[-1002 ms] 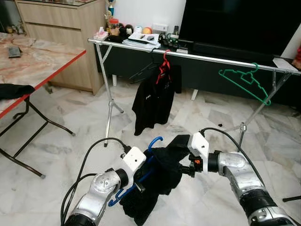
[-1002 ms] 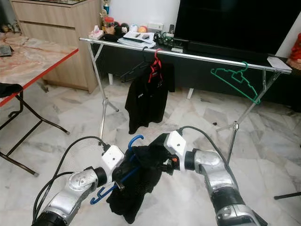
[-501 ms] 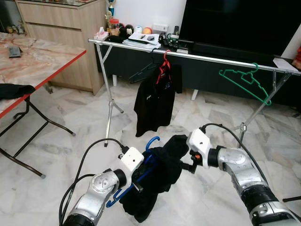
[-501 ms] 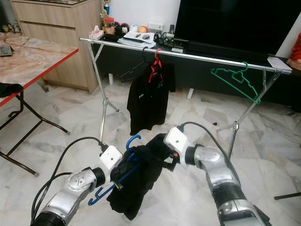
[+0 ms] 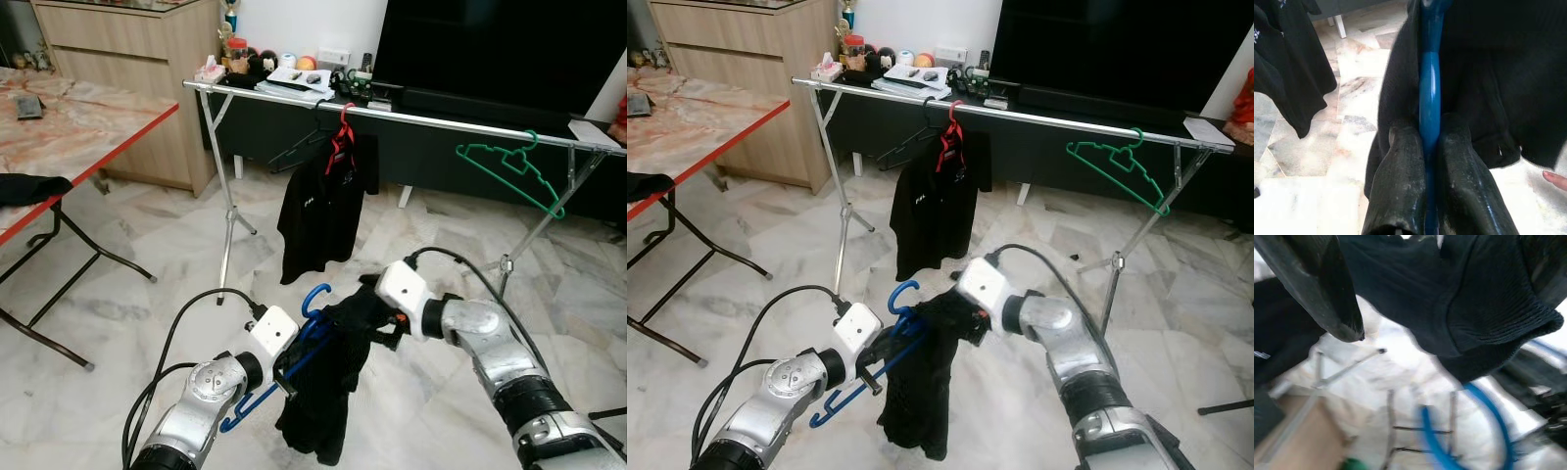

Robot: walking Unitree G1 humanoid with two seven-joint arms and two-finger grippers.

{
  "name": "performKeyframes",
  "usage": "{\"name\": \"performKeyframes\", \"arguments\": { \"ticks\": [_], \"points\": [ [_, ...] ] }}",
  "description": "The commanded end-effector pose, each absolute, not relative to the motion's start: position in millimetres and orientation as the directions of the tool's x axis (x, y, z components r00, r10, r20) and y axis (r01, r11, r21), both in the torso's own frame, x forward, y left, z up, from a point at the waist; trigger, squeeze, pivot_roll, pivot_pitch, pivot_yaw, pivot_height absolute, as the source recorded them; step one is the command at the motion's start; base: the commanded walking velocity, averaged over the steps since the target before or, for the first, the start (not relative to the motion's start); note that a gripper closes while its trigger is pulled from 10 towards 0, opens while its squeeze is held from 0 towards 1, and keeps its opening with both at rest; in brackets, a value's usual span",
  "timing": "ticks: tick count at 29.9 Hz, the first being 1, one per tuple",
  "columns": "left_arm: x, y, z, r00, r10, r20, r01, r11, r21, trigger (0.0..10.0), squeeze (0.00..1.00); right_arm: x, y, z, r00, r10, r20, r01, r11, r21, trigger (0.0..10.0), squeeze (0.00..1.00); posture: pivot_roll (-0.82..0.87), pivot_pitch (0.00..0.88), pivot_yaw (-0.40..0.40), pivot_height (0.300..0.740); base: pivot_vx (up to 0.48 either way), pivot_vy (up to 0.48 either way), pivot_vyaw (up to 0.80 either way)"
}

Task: Hang hanger

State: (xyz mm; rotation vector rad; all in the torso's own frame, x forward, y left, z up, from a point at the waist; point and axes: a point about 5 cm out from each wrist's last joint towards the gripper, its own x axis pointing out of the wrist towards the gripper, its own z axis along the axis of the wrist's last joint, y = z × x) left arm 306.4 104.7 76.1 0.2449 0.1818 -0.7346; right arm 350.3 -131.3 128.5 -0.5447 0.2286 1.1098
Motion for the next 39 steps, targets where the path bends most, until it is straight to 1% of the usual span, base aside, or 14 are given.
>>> {"name": "performKeyframes", "arguments": {
  "ticks": [1,5,11,15,19,22,24,26,27,28,32,34,38,39],
  "points": [
    [311,105,83,0.746,-0.630,-0.217,0.664,0.728,0.168,10.0,0.00,344,-130,123,0.371,0.787,-0.493,-0.922,0.246,-0.300,10.0,0.00,0.09,0.049,-0.112,0.740,0.000,0.000,0.00],
    [311,104,83,0.746,-0.629,-0.216,0.663,0.730,0.164,10.0,0.00,343,-137,114,0.369,0.696,-0.616,-0.916,0.163,-0.366,10.0,0.00,0.08,0.050,-0.114,0.740,0.000,0.000,0.00],
    [311,104,82,0.746,-0.630,-0.216,0.664,0.730,0.162,10.0,0.00,349,-141,121,0.423,0.650,-0.631,-0.891,0.175,-0.418,10.0,0.00,0.08,0.052,-0.117,0.740,0.000,0.000,0.00],
    [311,103,82,0.748,-0.629,-0.213,0.662,0.733,0.158,10.0,0.00,351,-135,132,0.425,0.714,-0.556,-0.891,0.218,-0.399,10.0,0.00,0.08,0.053,-0.119,0.740,0.000,0.000,0.00],
    [310,105,80,0.747,-0.629,-0.213,0.662,0.733,0.157,10.0,0.00,364,-135,156,0.554,0.738,-0.385,-0.816,0.390,-0.427,10.0,0.00,0.08,0.052,-0.120,0.740,0.000,0.000,0.00],
    [307,107,79,0.733,-0.643,-0.222,0.678,0.716,0.166,10.0,0.00,370,-145,162,0.620,0.694,-0.367,-0.768,0.442,-0.463,10.0,0.00,0.07,0.052,-0.118,0.740,0.000,0.000,0.00],
    [304,111,77,0.716,-0.658,-0.235,0.697,0.695,0.179,10.0,0.00,368,-150,164,0.584,0.720,-0.376,-0.792,0.404,-0.457,10.0,0.00,0.07,0.051,-0.117,0.740,0.000,0.000,0.00],
    [301,115,78,0.701,-0.674,-0.234,0.713,0.675,0.190,10.0,0.00,361,-153,162,0.495,0.755,-0.430,-0.843,0.298,-0.448,10.0,0.00,0.07,0.050,-0.116,0.740,0.000,0.000,0.00],
    [301,115,78,0.701,-0.674,-0.234,0.713,0.675,0.190,10.0,0.00,361,-153,162,0.495,0.755,-0.430,-0.843,0.298,-0.448,10.0,0.00,0.07,0.050,-0.116,0.740,0.000,0.000,0.00],
    [301,118,80,0.698,-0.678,-0.231,0.716,0.670,0.197,10.0,0.00,358,-158,159,0.455,0.757,-0.469,-0.865,0.253,-0.433,10.0,0.00,0.07,0.049,-0.116,0.740,0.000,0.000,0.00],
    [300,119,90,0.670,-0.716,-0.197,0.742,0.635,0.215,10.0,0.00,353,-168,150,0.383,0.734,-0.560,-0.904,0.171,-0.393,10.0,0.00,0.08,0.047,-0.121,0.740,0.000,0.000,0.00],
    [298,116,95,0.639,-0.746,-0.187,0.767,0.599,0.230,10.0,0.00,351,-172,145,0.354,0.712,-0.607,-0.917,0.137,-0.374,10.0,0.00,0.08,0.047,-0.123,0.740,0.000,0.000,0.00],
    [291,109,105,0.531,-0.825,-0.193,0.835,0.470,0.287,10.0,0.00,345,-179,137,0.260,0.693,-0.672,-0.949,0.055,-0.311,10.0,0.00,0.07,0.042,-0.124,0.740,0.000,0.000,0.00],
    [291,109,105,0.531,-0.825,-0.193,0.835,0.470,0.287,10.0,0.00,345,-179,137,0.260,0.693,-0.672,-0.949,0.055,-0.311,10.0,0.00,0.07,0.042,-0.124,0.740,0.000,0.000,0.00]
  ]
}}
